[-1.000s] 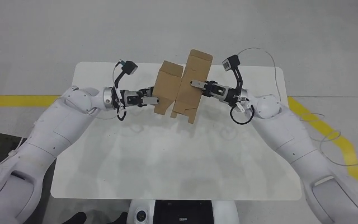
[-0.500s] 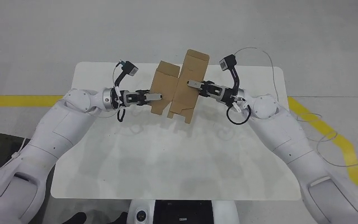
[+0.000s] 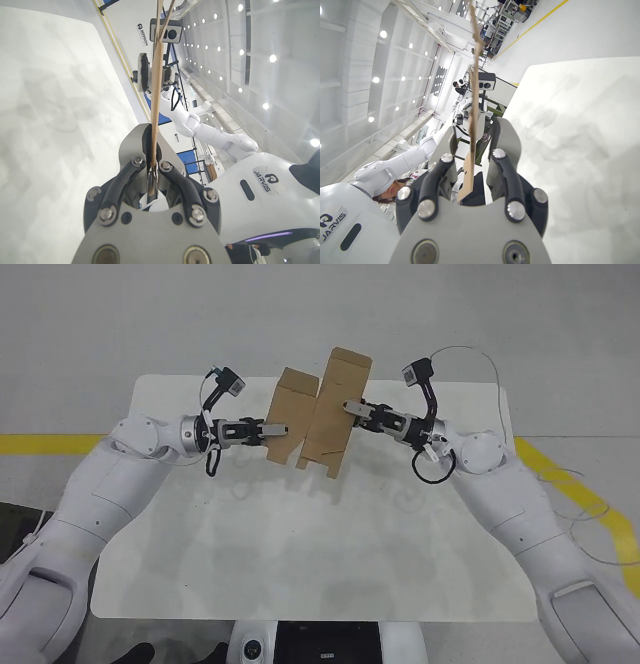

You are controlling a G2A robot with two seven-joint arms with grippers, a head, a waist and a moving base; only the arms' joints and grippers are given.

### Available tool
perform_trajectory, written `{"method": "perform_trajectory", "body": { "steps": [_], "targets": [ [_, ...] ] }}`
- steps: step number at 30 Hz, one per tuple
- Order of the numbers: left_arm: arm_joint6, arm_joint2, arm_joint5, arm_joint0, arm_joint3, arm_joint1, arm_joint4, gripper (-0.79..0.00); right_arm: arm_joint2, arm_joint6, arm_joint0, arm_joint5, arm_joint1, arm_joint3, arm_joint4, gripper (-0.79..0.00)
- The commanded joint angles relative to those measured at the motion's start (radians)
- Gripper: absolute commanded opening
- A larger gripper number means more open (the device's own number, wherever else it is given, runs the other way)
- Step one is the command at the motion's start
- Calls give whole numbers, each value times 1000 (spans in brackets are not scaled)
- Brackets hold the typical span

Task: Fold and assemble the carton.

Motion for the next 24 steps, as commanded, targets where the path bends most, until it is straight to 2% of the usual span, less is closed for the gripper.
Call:
{"method": "perform_trajectory", "body": {
  "steps": [1, 7, 14, 24],
  "targets": [
    [-37, -9, 22, -15, 19, -1, 12, -785, 31, 22, -7, -18, 9, 8, -11, 0],
    [-136, -21, 107, -55, 13, 1, 83, -785, 101, 116, -32, -49, 39, 12, -67, 0],
    [-209, -33, 180, -32, -91, 26, 123, -785, 133, 359, -46, -5, 59, 18, 31, 0],
    [-278, -42, 248, 29, -202, 65, 131, -785, 126, 439, -67, 74, 91, -40, 60, 0]
  ]
}}
